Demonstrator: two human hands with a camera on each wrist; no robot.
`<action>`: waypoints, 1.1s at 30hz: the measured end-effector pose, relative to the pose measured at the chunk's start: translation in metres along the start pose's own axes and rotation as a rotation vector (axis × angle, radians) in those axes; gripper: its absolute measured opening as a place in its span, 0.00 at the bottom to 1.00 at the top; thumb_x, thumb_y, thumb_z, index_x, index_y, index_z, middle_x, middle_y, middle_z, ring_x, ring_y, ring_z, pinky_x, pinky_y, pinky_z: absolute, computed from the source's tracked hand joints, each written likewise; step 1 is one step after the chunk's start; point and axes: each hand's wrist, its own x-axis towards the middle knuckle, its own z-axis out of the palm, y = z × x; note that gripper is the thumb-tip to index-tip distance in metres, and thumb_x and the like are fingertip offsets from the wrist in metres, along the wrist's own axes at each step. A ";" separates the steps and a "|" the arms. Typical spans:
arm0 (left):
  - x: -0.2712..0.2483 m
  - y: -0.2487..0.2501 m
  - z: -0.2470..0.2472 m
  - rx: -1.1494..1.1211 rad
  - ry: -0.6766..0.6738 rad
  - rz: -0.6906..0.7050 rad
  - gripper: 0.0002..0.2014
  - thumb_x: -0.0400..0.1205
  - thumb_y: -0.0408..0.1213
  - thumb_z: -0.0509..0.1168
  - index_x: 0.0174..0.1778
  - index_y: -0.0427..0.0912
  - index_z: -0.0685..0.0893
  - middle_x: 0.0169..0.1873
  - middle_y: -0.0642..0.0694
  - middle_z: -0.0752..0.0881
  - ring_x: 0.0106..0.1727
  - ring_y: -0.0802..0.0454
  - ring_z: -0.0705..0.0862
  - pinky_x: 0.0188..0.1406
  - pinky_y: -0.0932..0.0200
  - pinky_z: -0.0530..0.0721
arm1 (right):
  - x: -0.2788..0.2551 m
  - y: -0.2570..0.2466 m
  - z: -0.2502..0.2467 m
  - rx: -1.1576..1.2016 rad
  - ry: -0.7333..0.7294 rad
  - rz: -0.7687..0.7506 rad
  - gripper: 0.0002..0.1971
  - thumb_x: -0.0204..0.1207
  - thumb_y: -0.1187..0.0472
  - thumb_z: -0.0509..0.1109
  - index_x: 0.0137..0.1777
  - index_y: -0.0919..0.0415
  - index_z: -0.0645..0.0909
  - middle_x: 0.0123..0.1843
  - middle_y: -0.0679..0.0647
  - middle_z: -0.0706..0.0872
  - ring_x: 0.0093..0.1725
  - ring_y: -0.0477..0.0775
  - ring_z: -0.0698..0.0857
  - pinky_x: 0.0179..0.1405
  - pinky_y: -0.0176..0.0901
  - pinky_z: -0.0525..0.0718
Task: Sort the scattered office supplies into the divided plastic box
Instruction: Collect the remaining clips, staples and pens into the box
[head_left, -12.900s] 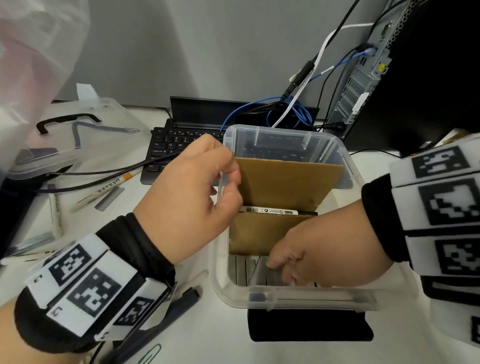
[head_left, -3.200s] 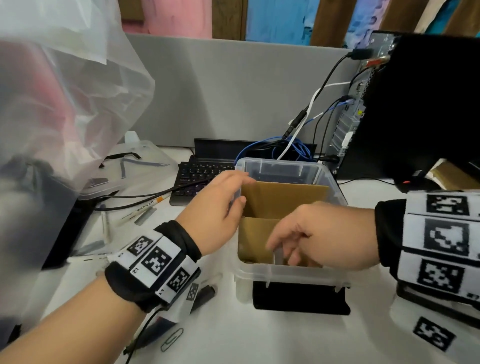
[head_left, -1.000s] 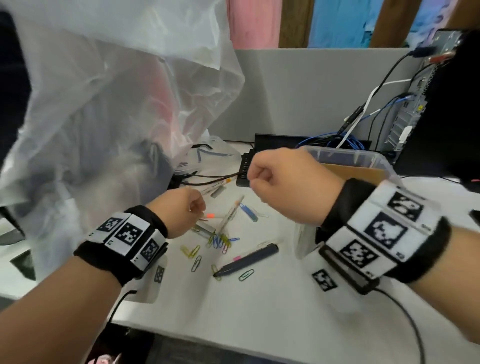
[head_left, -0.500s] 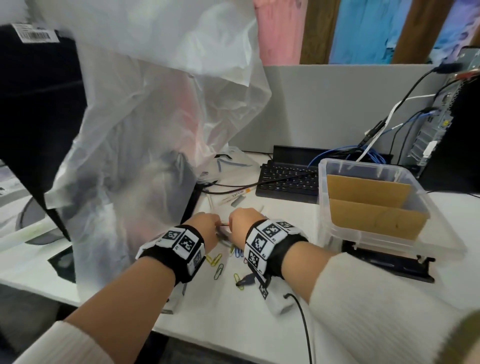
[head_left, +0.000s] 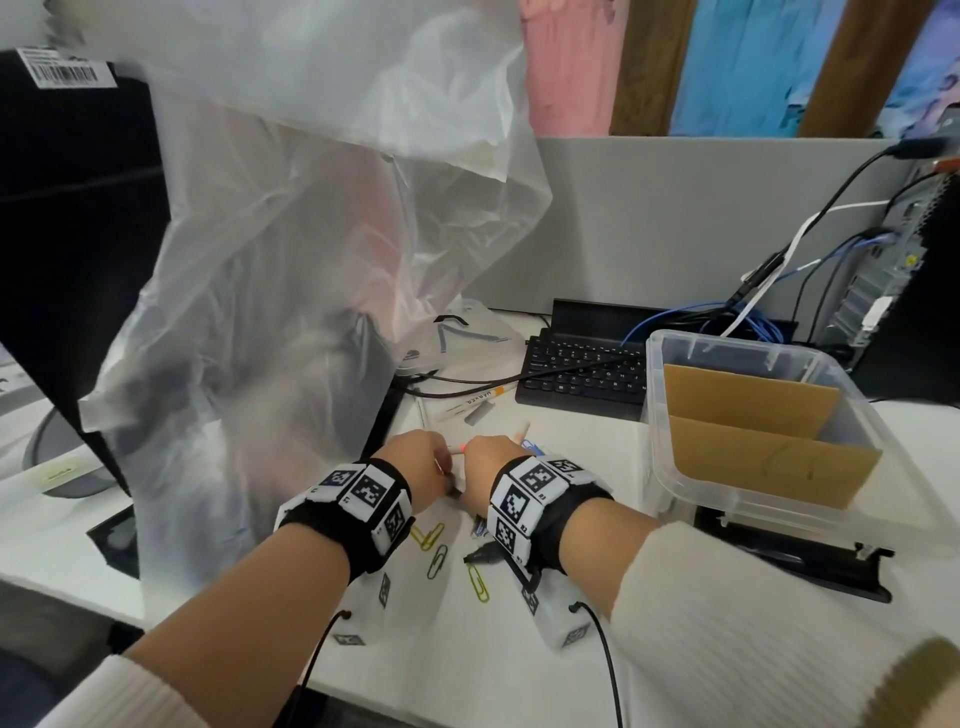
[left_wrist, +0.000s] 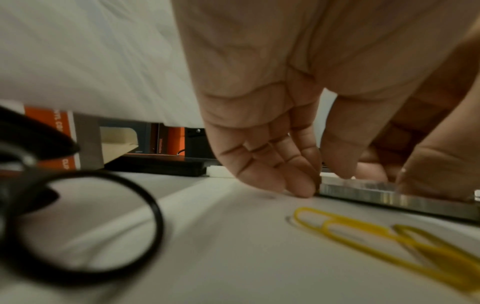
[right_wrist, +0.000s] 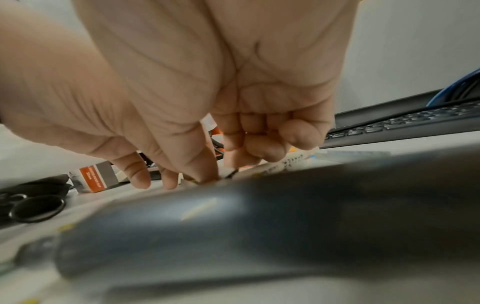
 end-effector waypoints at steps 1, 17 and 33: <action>0.000 0.000 0.001 -0.006 0.001 0.004 0.07 0.77 0.37 0.70 0.50 0.46 0.84 0.45 0.51 0.83 0.47 0.53 0.81 0.45 0.64 0.76 | 0.000 0.000 0.000 -0.021 -0.008 0.000 0.08 0.78 0.59 0.69 0.51 0.63 0.80 0.49 0.56 0.86 0.57 0.58 0.85 0.43 0.42 0.75; 0.000 0.000 0.004 -0.035 0.019 0.031 0.09 0.78 0.36 0.68 0.54 0.48 0.84 0.49 0.49 0.83 0.47 0.53 0.80 0.45 0.65 0.76 | -0.005 0.011 -0.022 0.094 0.038 0.107 0.07 0.81 0.61 0.64 0.54 0.63 0.80 0.65 0.58 0.82 0.66 0.59 0.80 0.60 0.43 0.78; 0.005 0.013 0.006 0.200 -0.071 0.129 0.08 0.76 0.42 0.72 0.44 0.50 0.79 0.51 0.50 0.85 0.52 0.49 0.83 0.53 0.56 0.83 | -0.040 0.018 -0.067 0.494 0.329 -0.023 0.06 0.79 0.59 0.66 0.42 0.59 0.75 0.49 0.57 0.82 0.49 0.55 0.79 0.50 0.42 0.76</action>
